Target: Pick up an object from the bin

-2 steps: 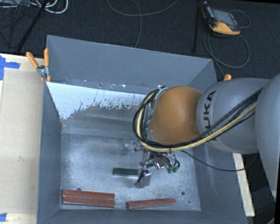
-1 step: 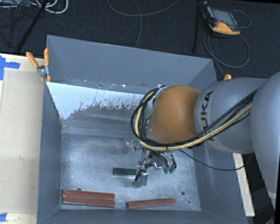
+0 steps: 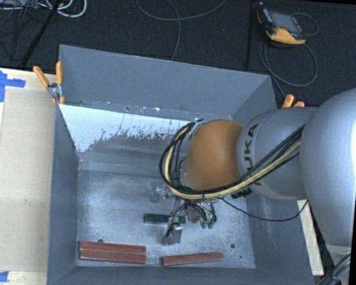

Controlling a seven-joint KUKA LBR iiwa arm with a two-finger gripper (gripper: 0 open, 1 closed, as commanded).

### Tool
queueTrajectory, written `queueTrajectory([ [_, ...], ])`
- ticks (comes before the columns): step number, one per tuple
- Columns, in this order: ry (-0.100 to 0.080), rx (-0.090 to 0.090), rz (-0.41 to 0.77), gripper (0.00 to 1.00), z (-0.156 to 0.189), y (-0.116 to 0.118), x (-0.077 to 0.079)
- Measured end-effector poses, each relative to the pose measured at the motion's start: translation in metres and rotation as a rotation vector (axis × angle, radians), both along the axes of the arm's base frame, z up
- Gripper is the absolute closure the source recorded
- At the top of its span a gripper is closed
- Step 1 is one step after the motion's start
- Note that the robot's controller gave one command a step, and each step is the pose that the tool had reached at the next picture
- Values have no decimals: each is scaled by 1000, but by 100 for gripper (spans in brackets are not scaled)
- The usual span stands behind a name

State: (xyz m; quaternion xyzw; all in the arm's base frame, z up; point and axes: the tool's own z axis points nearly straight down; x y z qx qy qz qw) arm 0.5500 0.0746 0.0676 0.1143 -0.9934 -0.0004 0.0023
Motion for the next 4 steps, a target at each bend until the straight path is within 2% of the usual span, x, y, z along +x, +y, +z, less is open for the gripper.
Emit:
queueTrajectory([
  [1,-4,0,0,0,0,0,0],
  [2,-4,1,0,100,0,0,0],
  [3,-8,0,1,100,48,1,1],
  [4,-5,0,1,100,49,1,2],
])
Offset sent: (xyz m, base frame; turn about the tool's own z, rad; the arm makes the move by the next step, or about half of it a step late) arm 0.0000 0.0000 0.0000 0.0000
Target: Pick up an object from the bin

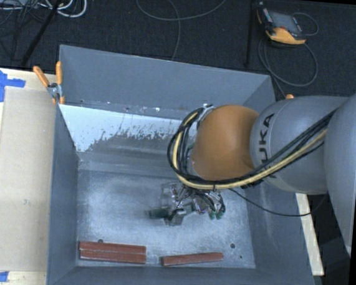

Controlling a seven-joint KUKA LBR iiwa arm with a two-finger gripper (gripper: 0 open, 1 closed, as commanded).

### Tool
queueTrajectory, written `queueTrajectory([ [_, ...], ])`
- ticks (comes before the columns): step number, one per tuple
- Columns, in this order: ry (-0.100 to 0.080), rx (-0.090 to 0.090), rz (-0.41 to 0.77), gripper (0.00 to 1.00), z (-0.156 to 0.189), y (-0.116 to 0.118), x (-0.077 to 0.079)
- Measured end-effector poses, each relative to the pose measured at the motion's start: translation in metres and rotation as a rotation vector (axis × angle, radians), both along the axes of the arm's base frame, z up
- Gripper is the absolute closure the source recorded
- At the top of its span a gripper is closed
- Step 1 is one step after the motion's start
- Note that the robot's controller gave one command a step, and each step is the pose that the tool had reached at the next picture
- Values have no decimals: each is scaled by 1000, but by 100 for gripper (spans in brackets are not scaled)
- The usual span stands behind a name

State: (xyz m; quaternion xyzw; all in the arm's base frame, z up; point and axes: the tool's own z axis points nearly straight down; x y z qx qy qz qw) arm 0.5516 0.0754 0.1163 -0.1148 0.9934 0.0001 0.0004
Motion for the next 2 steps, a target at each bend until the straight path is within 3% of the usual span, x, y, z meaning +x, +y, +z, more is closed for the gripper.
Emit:
queueTrajectory([
  [1,-2,0,0,100,22,1,1],
  [2,-5,0,0,100,79,2,2],
])
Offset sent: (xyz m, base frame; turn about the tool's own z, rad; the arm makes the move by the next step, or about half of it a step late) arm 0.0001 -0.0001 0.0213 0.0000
